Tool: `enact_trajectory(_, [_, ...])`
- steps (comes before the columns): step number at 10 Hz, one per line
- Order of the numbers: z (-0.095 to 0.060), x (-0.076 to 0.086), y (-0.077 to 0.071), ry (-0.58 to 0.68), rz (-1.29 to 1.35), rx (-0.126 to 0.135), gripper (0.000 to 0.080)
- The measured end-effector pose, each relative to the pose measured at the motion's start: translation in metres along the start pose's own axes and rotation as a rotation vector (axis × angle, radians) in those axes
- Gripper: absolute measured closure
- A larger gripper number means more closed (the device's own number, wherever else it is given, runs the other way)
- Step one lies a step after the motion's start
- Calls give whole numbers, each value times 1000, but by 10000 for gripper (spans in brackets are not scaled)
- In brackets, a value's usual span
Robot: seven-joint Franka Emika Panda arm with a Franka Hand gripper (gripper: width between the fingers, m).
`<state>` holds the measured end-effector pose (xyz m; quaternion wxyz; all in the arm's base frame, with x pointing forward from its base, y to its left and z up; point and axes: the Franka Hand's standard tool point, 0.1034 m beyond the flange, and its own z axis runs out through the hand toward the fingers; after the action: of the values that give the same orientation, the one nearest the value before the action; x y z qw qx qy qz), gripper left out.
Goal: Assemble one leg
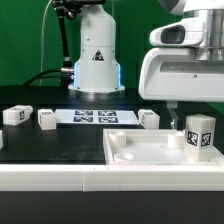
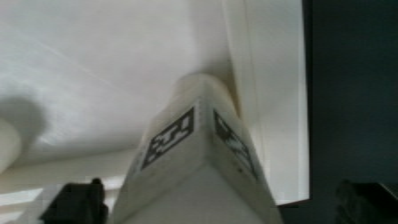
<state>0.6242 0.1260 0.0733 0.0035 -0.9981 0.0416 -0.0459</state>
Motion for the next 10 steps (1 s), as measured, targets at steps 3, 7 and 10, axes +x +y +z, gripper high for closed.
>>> enact_trajectory(3, [0, 1, 5, 4, -203, -3, 150])
enact_trajectory(7, [1, 2, 5, 4, -230, -7, 375])
enact_trajectory(10, [1, 1, 6, 4, -201, -7, 508])
